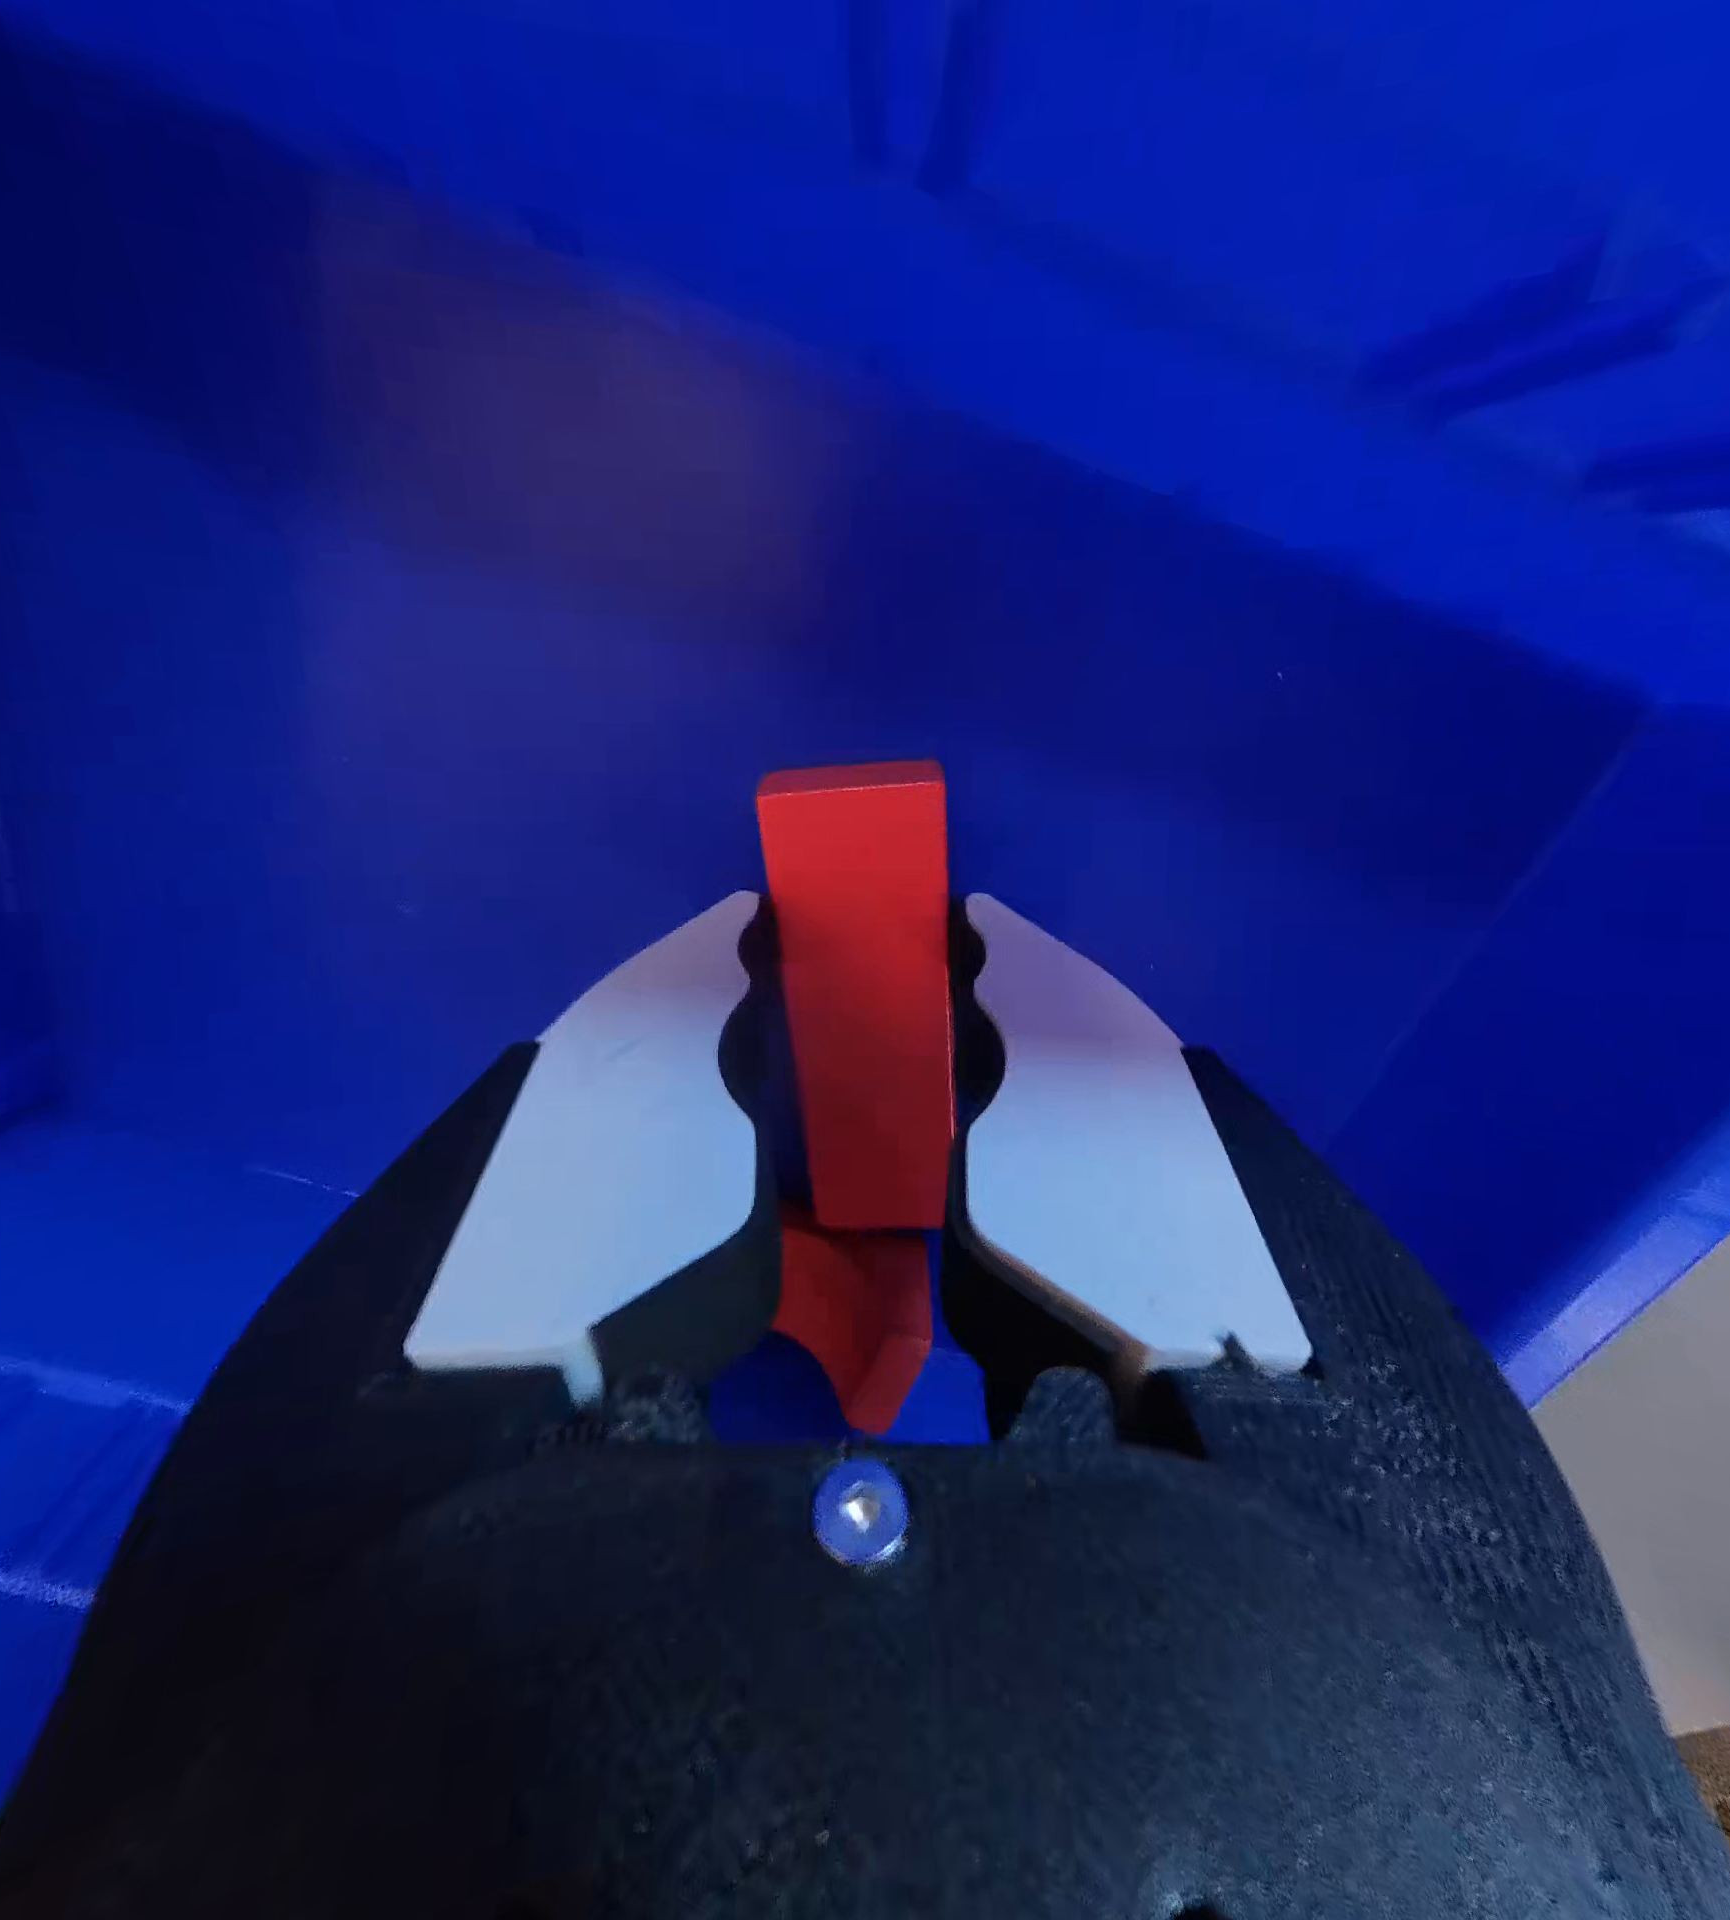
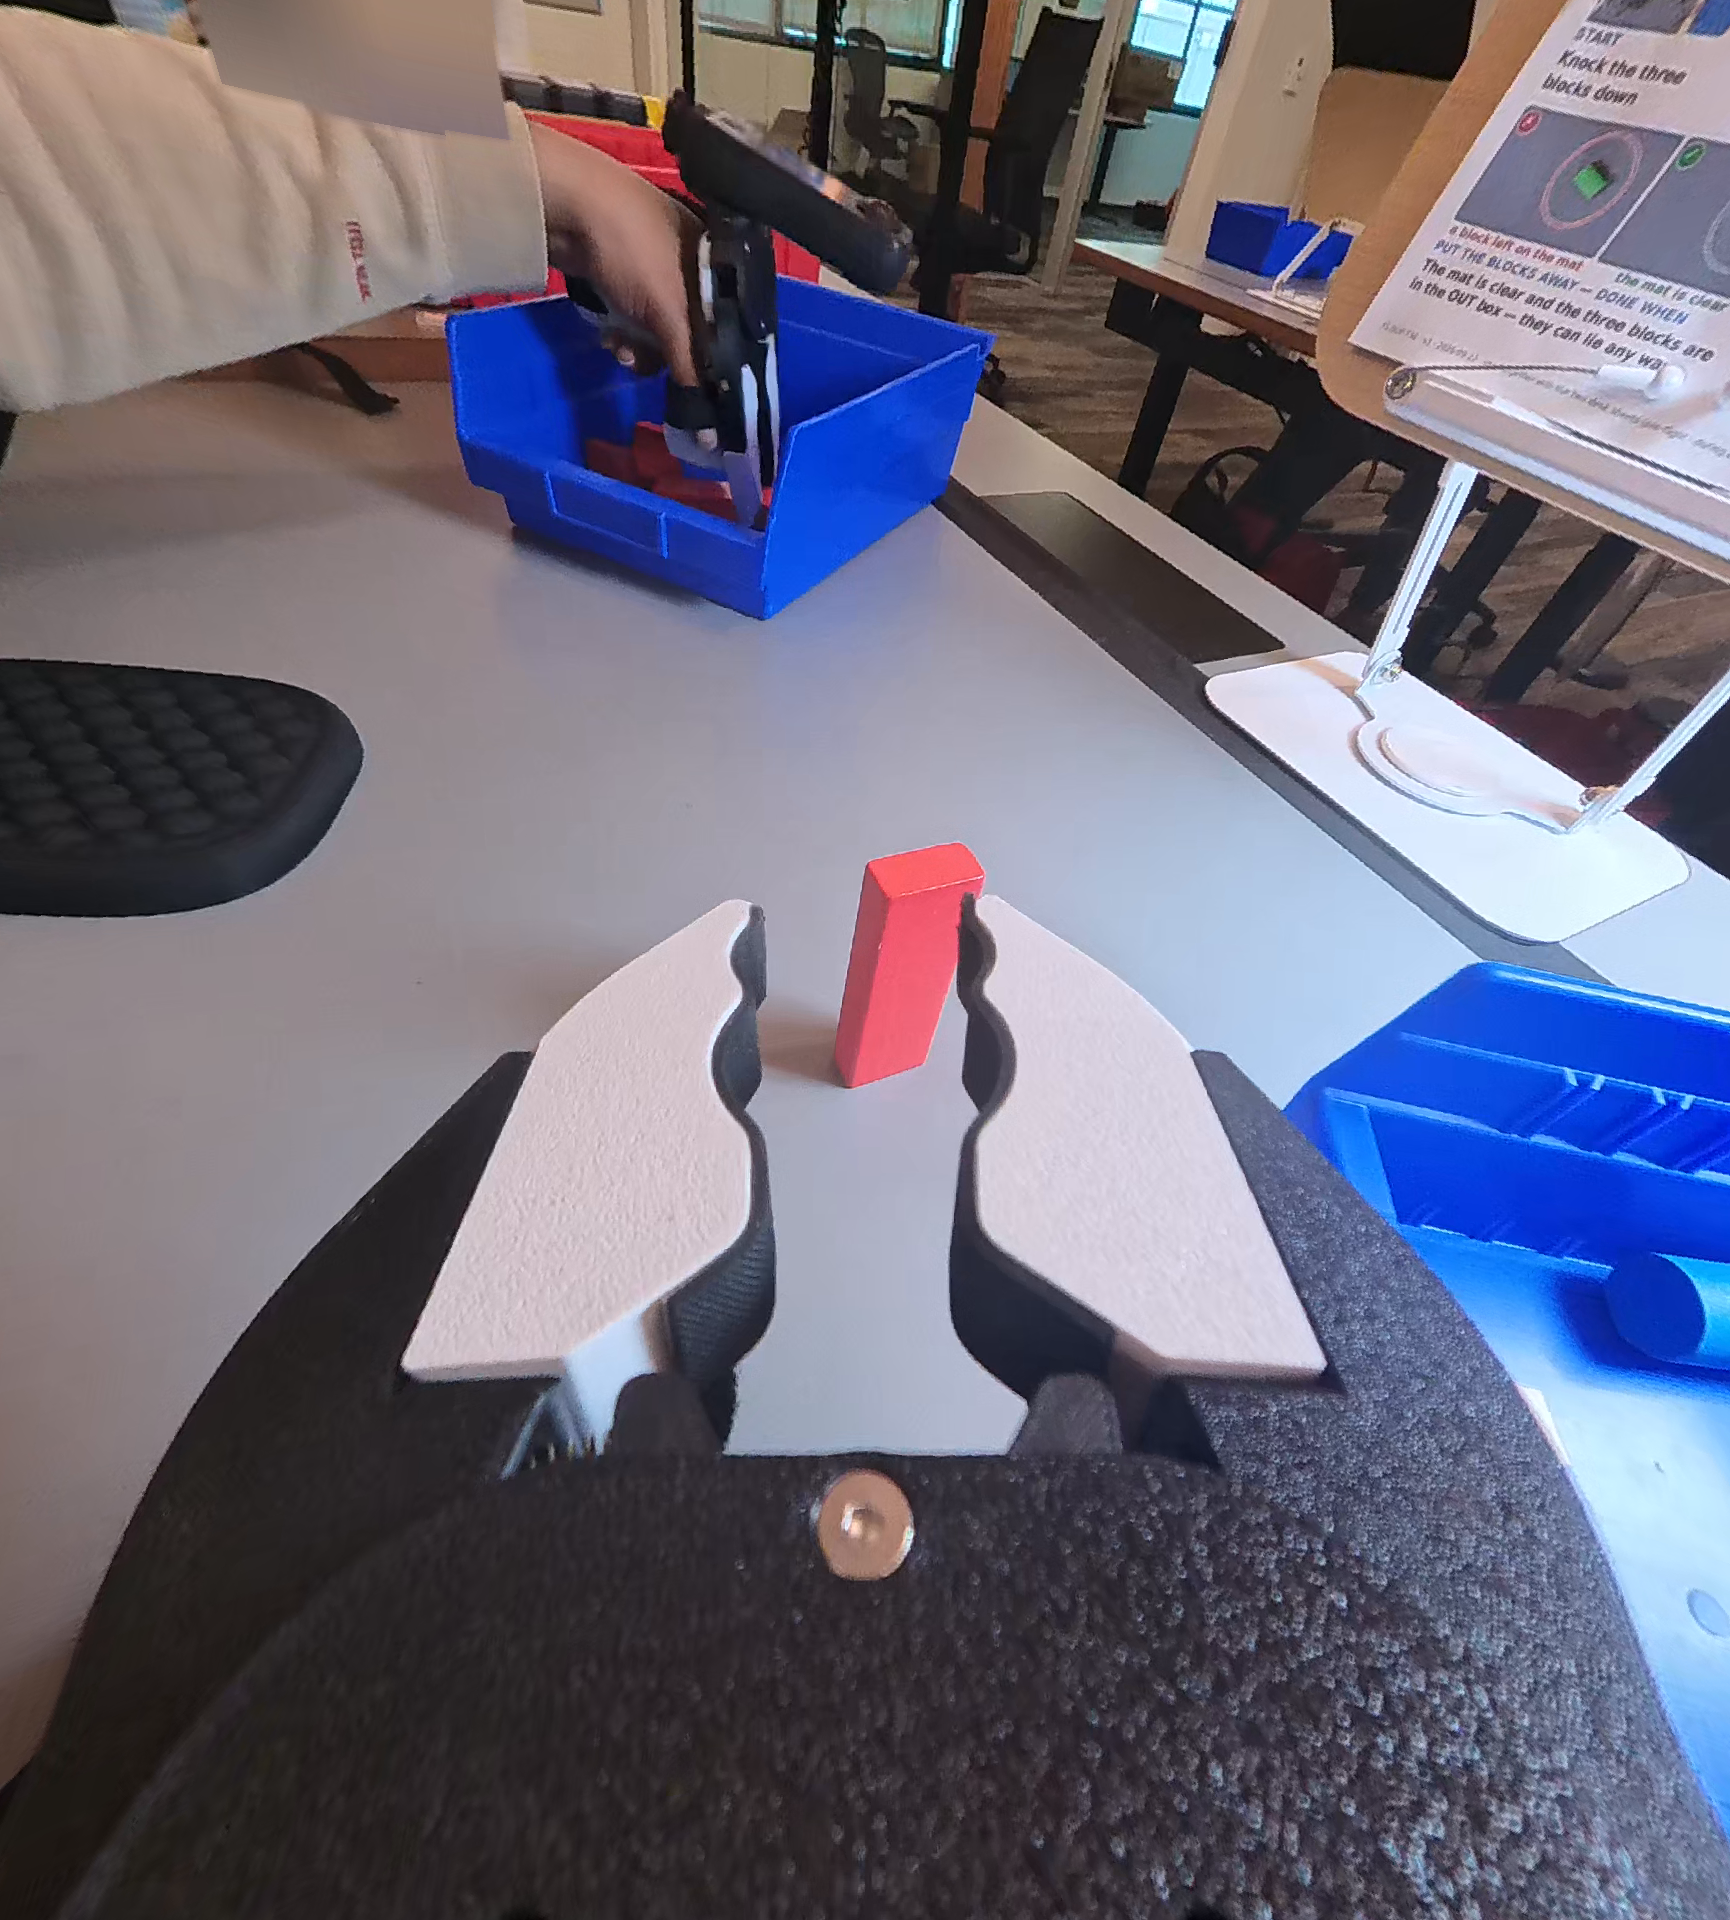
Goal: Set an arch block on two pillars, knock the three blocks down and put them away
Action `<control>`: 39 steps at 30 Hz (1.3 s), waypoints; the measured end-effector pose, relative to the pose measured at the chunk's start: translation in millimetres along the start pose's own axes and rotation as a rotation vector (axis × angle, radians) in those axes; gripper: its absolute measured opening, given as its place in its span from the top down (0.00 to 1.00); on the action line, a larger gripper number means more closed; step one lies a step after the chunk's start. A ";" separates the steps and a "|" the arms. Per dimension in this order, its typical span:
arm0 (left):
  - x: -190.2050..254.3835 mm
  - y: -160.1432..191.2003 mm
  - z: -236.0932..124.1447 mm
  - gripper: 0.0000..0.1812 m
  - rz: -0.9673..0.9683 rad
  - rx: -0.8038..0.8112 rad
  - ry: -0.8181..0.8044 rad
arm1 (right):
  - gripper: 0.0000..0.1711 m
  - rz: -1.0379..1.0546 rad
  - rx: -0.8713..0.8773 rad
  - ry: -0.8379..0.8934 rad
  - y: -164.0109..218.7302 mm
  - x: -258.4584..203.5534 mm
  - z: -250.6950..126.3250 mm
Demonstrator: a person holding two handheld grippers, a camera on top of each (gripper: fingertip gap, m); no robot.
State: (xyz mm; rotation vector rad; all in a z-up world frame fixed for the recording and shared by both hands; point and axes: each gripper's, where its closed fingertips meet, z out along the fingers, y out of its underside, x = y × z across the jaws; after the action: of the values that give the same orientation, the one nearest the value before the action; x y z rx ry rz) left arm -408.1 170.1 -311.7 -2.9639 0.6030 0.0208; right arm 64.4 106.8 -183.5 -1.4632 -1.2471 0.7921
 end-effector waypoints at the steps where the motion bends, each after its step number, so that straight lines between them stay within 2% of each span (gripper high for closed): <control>1: -0.3 -1.4 -2.9 0.82 0.026 0.008 -0.014 | 0.79 0.000 0.003 0.002 -0.5 0.3 -0.5; 4: 9.1 -24.2 -39.5 0.82 0.084 0.203 -0.023 | 0.80 -0.010 0.020 0.016 -2.9 1.6 -2.2; 7: 41.9 -56.0 -112.4 0.82 0.203 0.557 -0.012 | 0.80 0.004 0.038 0.007 -7.3 0.7 0.6; 10: 111.5 -73.6 -186.9 0.82 0.367 0.940 0.096 | 0.80 0.012 0.061 -0.020 -16.7 -8.4 6.1; 12: 172.2 -71.8 -223.1 0.82 0.462 1.162 0.251 | 0.79 0.005 0.070 -0.044 -25.1 -19.9 10.5; 15: 259.3 -57.5 -247.9 0.82 0.562 1.373 0.528 | 0.77 -0.021 0.087 -0.091 -40.3 -43.6 19.2; 20: 366.2 -40.0 -244.8 0.82 0.691 1.528 0.846 | 0.68 -0.005 0.100 -0.174 -56.2 -81.9 42.3; 24: 409.6 -40.2 -227.1 0.82 0.722 1.520 0.932 | 0.70 0.027 0.116 -0.241 -51.0 -102.9 56.9; 26: 418.6 -39.2 -218.6 0.82 0.733 1.510 0.937 | 0.81 -0.004 0.104 -0.251 -43.3 -107.3 60.0; 27: 420.5 -39.4 -214.3 0.82 0.740 1.492 0.933 | 0.81 -0.016 0.087 -0.246 -38.6 -106.9 61.3; 31: 412.4 -46.0 -195.1 0.82 0.793 1.305 0.765 | 0.81 -0.008 0.017 -0.217 -23.6 -95.3 62.4; 39: 398.7 -42.9 -175.6 0.80 1.038 0.780 0.388 | 0.81 -0.004 -0.023 -0.204 -8.9 -93.7 68.5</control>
State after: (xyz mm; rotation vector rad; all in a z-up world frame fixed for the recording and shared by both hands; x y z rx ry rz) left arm -26.0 33.8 -147.2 -1.6677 1.6443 -0.5523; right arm -24.8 35.2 -205.3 -1.4241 -1.4148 0.9452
